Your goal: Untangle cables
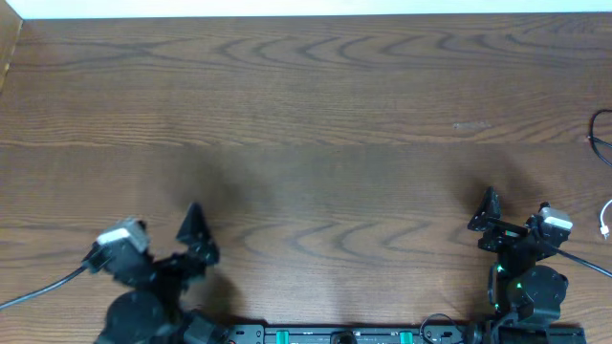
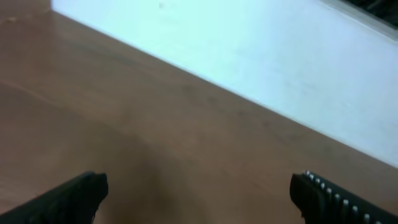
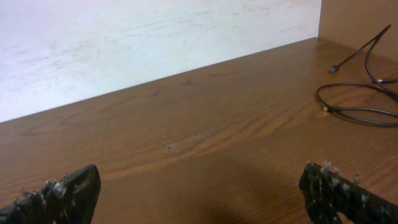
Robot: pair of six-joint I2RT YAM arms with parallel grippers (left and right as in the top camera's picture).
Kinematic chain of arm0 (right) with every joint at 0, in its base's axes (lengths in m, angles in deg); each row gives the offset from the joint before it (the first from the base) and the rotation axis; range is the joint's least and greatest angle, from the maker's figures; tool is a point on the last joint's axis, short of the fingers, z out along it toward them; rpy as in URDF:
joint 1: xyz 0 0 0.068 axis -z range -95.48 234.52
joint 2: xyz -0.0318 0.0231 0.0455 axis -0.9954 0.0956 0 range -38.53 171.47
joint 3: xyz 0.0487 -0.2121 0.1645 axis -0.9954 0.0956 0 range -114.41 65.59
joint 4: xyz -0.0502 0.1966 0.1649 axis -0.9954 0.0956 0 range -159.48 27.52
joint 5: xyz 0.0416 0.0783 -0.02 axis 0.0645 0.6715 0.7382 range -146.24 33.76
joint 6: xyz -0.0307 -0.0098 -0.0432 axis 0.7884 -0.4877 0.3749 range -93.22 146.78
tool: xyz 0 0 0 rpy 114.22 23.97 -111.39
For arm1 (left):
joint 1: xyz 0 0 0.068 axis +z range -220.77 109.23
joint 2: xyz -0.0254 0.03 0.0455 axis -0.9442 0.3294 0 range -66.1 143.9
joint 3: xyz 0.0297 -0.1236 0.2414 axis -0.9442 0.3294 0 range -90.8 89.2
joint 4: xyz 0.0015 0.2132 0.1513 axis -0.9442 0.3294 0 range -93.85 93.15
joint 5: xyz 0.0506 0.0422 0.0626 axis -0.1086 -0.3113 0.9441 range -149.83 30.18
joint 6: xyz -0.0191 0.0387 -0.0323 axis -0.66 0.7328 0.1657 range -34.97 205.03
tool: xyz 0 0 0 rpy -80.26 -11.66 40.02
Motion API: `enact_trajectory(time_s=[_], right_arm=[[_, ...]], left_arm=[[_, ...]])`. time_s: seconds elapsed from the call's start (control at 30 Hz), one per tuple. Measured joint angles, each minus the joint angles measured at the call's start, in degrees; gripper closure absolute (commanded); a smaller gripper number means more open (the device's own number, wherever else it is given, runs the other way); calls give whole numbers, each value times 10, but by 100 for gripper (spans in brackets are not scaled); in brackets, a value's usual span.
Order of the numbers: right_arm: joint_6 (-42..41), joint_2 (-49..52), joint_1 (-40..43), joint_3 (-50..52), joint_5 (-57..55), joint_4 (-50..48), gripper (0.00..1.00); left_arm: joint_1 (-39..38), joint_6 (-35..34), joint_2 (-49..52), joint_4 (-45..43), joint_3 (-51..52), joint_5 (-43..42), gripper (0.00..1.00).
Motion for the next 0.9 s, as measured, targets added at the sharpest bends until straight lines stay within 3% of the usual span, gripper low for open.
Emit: enact_trajectory(time_s=[0.17, 0.33, 0.63, 0.9], right_arm=[[0, 0, 0, 0, 0, 0, 1], [0, 0, 0, 0, 0, 0, 1], [0, 0, 0, 0, 0, 0, 1], [0, 0, 0, 0, 0, 0, 1]], left_arm=[[0, 0, 1, -141, 102, -40, 1], [8, 0, 1, -225, 167, -120, 1], [186, 0, -7, -382, 274, -280, 1], [232, 0, -74, -473, 362, -298, 1]])
